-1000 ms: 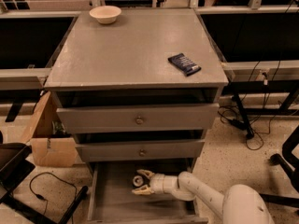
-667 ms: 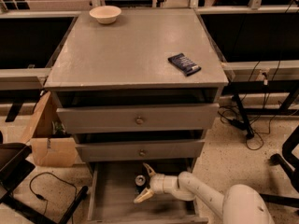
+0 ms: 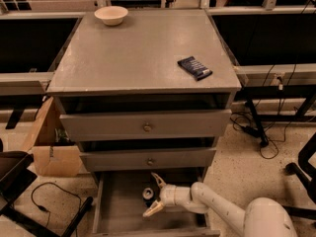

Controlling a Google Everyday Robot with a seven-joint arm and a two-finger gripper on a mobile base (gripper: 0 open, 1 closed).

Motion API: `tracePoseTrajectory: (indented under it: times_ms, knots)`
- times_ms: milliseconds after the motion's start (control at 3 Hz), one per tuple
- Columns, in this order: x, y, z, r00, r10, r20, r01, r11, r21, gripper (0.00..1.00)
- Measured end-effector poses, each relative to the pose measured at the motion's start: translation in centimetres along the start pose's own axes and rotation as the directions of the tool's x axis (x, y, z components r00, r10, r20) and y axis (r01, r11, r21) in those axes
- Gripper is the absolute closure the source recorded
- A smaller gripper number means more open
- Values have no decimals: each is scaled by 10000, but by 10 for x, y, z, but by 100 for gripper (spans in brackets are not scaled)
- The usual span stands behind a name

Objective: Place pepsi can into bottom drawer

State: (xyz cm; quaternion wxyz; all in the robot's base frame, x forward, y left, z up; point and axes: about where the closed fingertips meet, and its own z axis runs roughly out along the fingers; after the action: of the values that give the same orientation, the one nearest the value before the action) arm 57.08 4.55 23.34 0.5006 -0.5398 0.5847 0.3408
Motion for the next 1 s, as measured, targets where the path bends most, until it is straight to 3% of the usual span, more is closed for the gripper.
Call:
tracePoseTrajectory:
  times_ms: [333, 667, 1000]
  knots:
    - [-24, 18, -34, 9965, -819, -176, 815, 9965, -207, 0]
    - [-45, 44, -56, 9914, -1193, -545, 1144, 9898, -846, 0]
    - [-57, 62, -91, 9735, -1221, -1935, 950, 9850, -1438, 0]
